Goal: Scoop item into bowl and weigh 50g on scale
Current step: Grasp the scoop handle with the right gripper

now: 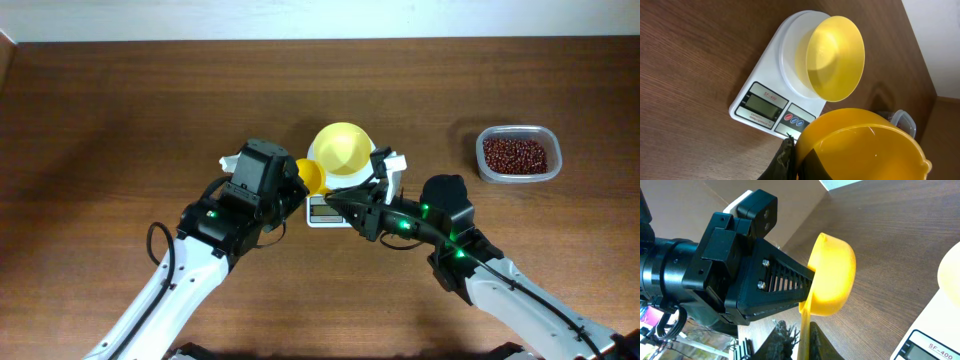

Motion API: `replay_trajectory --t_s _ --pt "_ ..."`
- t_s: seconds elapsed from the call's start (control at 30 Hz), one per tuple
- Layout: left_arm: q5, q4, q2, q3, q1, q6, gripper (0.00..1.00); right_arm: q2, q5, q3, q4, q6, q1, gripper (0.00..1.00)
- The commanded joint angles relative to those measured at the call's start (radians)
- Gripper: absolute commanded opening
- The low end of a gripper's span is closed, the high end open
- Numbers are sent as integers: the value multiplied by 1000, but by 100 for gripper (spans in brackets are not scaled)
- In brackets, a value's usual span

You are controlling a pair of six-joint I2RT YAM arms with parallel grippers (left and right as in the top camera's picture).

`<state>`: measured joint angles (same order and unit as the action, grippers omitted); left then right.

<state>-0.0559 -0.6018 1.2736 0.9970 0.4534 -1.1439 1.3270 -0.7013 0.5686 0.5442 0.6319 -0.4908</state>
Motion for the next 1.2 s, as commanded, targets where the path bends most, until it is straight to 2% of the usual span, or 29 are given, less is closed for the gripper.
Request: replay_trajectory --t_s 0.0,0.23,0.67,0.83,0.97,1.07,1.17 --pt "-27 -1 2 14 18 17 0 2 -1 13 6 63 -8 14" --pt "-27 -1 2 14 18 17 0 2 -1 13 6 111 -8 4" --pt "-27 -1 2 14 18 17 0 2 0 13 7 193 -8 4" --pt "-27 -1 2 14 18 16 25 2 16 13 7 193 -7 4" --pt "-27 0 2 14 18 16 36 2 42 13 6 192 -7 4" --pt "-26 20 2 14 18 17 40 2 79 13 6 188 -7 4" --pt "-23 45 1 14 7 17 39 2 113 13 2 126 -7 4"
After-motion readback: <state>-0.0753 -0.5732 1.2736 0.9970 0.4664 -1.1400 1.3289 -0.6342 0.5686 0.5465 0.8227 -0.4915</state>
